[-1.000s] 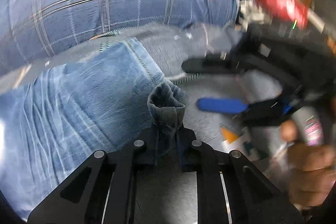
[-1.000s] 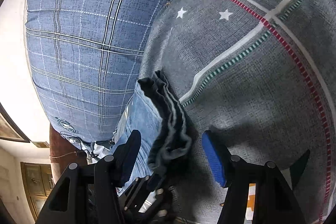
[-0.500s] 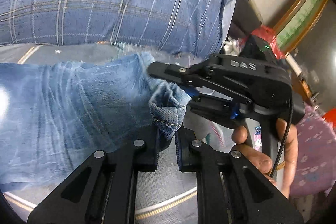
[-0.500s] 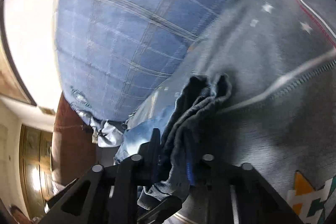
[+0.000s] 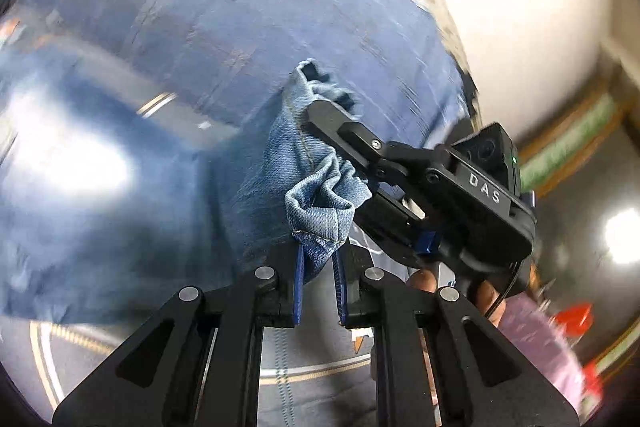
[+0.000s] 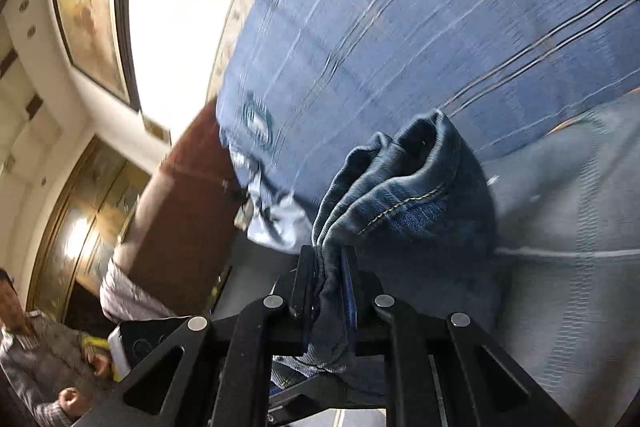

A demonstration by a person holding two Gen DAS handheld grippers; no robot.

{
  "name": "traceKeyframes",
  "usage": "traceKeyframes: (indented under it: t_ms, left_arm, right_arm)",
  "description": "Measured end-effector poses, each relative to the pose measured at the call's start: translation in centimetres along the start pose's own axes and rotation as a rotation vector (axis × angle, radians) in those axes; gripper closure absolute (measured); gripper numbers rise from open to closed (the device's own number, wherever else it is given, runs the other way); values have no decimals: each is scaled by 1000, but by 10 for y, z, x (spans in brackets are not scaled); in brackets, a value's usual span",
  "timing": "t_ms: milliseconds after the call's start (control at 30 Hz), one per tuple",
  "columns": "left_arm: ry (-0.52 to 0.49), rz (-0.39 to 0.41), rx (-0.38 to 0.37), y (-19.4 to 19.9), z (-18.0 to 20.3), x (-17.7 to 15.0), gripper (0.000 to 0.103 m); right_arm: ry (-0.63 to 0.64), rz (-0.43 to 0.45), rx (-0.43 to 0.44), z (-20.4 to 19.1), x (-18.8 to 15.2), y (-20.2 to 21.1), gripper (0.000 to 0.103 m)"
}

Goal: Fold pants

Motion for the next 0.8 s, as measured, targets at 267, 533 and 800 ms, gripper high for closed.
traceKeyframes:
  t_ms: [267,533,800]
  left_arm:
    - [167,72,139,19,-78,-4,92]
    - [276,-33,269,13,-142,-28,92]
    - [206,53,285,33,-123,-20,92]
  right_arm:
    - [11,-173,-58,20,-60,-81,90]
    - [-30,-343,-198,63,-112,-115,86]
    - [41,-133,-207,54,-59,-60,61]
Point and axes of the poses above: each gripper's, at about its wrist camera, not at the fingertips, and y roughly against the way its jaws point, z to its right, x to its top, the point moved 10 cm from there along -y, roughly the way its jaws point, and after that the axes turned 10 degrees about z, right-handed, at the moved point
